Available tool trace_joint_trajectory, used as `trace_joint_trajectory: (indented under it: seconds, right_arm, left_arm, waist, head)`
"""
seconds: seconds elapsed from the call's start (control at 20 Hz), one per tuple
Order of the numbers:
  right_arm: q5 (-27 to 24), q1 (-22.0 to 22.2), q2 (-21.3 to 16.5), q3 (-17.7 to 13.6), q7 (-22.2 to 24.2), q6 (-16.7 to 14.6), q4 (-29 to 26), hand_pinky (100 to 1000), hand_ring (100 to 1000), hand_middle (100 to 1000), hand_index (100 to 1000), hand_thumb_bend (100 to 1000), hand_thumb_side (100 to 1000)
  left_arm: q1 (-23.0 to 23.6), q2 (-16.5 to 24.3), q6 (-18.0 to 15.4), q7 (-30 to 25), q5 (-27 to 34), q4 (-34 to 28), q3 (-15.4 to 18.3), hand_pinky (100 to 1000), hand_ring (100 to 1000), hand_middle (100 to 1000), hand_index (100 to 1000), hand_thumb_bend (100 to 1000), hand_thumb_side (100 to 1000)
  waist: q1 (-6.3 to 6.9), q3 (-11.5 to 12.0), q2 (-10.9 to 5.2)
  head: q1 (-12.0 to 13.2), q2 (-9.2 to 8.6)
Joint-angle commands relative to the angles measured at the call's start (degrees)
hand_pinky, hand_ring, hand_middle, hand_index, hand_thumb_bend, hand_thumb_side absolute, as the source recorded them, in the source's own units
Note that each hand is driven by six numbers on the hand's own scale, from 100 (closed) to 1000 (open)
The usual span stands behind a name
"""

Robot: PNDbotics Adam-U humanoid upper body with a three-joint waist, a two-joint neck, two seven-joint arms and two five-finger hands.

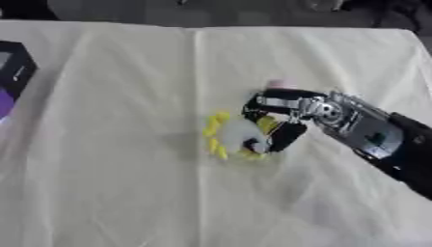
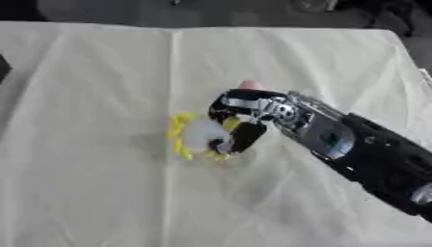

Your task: Pick up the objects with one hand, pass them to the other hand, and then place them into the box on the other side of the table.

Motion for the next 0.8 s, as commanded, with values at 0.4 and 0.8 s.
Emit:
trace_joint_trajectory:
  seconds: [0.4,0.8]
  right_arm:
    - [-3.91,-1.09,-1.15,-4.38,-3.10,1.58,-3.42,732,513,383,492,100,105]
    - [-5.39,-3.14,7.53,-5.56,-6.30,1.08,-2.20,710,490,385,496,100,100]
  left_arm:
    - [0.03,1.32,-0.06,0.31,-0.13,-1.10,1.09,803,622,651,624,769,490]
    - [-1.67,1.77,0.39,-1.52,-1.16,-1.39,-0.65,802,624,652,624,765,491]
  waist:
    - [1.15,-0.78,-1.29]
    - [1.81,-1.30,-1.63]
  head:
    - [0.10,-0.35]
    - [0.88,-0.73]
